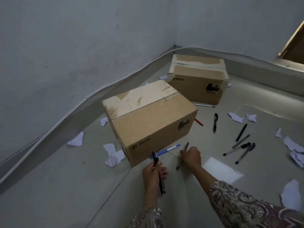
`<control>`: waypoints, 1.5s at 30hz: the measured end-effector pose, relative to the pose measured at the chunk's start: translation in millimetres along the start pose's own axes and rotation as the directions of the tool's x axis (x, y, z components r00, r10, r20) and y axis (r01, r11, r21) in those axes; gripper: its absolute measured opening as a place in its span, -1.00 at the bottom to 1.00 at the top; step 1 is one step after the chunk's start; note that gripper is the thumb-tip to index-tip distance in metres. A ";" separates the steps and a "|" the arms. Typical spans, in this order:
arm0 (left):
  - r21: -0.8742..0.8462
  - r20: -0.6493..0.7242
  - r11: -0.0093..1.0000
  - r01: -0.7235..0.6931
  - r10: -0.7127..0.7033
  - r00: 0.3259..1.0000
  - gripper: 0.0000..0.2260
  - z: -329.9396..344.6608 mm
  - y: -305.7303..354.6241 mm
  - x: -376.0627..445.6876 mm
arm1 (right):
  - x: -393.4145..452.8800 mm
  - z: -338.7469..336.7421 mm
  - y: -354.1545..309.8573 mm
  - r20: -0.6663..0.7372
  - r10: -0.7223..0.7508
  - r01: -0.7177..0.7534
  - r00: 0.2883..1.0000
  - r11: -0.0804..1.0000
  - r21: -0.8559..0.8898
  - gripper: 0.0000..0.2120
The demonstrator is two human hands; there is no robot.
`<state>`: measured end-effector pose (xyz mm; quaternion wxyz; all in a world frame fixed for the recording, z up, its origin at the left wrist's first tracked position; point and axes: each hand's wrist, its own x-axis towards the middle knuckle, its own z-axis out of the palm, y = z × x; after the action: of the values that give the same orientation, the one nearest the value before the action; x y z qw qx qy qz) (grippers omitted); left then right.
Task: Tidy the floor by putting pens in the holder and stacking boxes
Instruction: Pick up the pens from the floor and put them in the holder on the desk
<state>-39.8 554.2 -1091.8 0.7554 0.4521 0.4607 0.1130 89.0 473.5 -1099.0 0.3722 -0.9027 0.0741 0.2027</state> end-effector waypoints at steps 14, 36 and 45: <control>0.103 0.019 0.988 -0.112 0.111 0.994 -0.89 -9.1 0.1 8.5 | -1.0 45.7 -26.7 0.005 0.196 -0.179 0.981 0.881 0.438 -0.81; 0.187 0.104 0.973 -0.133 0.115 0.988 -0.89 9.3 -4.9 16.8 | 17.5 8.9 -25.4 0.225 0.133 -0.219 0.965 0.881 0.419 -0.92; 0.284 0.259 0.929 -0.238 0.165 0.952 -0.88 69.9 0.8 13.3 | 40.6 -59.3 -8.7 0.161 -0.046 -0.036 0.986 0.882 0.469 -0.93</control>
<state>23.5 522.0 -1087.4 0.7070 0.6207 0.3329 0.0633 146.8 438.7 -1072.6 0.5855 -0.7653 0.0872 0.2529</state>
